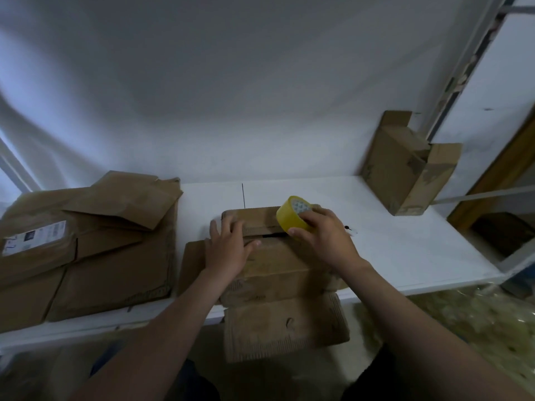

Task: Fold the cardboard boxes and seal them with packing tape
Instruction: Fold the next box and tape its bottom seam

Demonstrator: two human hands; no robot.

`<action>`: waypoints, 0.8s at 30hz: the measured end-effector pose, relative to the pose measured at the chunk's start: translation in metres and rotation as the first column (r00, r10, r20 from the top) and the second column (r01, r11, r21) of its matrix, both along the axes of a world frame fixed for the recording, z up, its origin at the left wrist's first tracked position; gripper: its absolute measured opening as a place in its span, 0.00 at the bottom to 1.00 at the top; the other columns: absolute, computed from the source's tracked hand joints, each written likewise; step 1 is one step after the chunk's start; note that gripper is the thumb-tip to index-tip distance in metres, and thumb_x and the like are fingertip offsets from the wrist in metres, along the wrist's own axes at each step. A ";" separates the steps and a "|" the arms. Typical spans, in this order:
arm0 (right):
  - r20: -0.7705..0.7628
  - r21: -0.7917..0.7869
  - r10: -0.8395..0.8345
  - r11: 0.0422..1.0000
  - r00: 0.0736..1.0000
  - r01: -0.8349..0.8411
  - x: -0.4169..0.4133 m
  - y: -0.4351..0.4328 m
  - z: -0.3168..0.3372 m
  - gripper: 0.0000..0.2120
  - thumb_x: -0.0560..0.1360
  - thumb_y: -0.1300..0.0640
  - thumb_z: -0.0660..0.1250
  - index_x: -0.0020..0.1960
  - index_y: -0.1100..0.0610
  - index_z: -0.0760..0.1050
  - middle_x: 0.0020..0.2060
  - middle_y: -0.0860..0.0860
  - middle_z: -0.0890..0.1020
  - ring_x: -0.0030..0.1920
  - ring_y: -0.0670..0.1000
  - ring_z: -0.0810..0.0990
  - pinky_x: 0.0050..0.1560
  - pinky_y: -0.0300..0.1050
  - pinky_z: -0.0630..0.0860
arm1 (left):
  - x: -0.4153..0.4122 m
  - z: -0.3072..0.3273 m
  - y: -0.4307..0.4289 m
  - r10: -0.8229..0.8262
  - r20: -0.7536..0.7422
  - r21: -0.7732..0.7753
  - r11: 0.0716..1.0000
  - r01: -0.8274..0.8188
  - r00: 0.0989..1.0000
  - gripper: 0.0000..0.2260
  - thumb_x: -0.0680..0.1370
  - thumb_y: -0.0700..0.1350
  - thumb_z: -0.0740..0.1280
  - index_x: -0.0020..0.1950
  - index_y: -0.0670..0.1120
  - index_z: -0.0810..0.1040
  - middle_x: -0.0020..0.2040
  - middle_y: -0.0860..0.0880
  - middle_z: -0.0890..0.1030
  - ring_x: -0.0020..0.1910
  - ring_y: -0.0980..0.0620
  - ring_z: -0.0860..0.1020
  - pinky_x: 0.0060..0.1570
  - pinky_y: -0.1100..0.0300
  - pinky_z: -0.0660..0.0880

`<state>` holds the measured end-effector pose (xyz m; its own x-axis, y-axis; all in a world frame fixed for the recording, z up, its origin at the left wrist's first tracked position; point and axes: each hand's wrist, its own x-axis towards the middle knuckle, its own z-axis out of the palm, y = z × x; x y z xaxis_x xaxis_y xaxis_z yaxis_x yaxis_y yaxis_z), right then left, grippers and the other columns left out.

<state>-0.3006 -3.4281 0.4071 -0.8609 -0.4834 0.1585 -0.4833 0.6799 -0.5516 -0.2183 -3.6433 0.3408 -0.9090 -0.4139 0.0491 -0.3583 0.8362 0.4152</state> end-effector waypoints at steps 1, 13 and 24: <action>0.001 -0.013 0.011 1.000 1.000 -0.011 -0.004 -0.004 0.002 0.18 0.76 0.40 0.70 0.60 0.48 0.80 0.61 0.54 0.79 0.65 0.58 0.72 0.63 0.54 0.71 | -0.001 0.001 -0.001 0.005 -0.008 -0.038 0.999 -0.005 1.000 0.29 0.79 0.64 0.63 0.76 0.51 0.65 0.79 0.48 0.58 0.80 0.37 0.49 0.74 0.37 0.57; 0.331 -0.260 -0.047 0.956 0.943 0.138 -0.057 -0.029 0.004 0.14 0.72 0.41 0.71 0.47 0.49 0.74 0.43 0.50 0.84 0.47 0.55 0.83 0.53 0.57 0.80 | -0.013 0.024 0.020 -0.028 -0.252 0.420 0.897 0.136 0.967 0.20 0.81 0.47 0.69 0.72 0.53 0.69 0.66 0.59 0.69 0.66 0.61 0.67 0.64 0.61 0.68; 0.063 -0.065 -0.116 0.991 0.991 0.120 -0.053 -0.011 0.006 0.27 0.78 0.35 0.63 0.74 0.43 0.71 0.54 0.52 0.84 0.60 0.59 0.79 0.56 0.54 0.77 | -0.037 0.029 0.049 0.057 -0.300 0.487 0.867 0.101 0.952 0.08 0.82 0.55 0.64 0.45 0.55 0.77 0.44 0.54 0.76 0.43 0.59 0.76 0.43 0.59 0.71</action>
<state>-0.3533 -3.4389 0.4127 -0.9201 -0.3676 0.1351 -0.3672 0.6899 -0.6238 -0.2556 -3.5943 0.3699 -0.8933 -0.4355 0.1112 -0.1370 0.4995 0.8554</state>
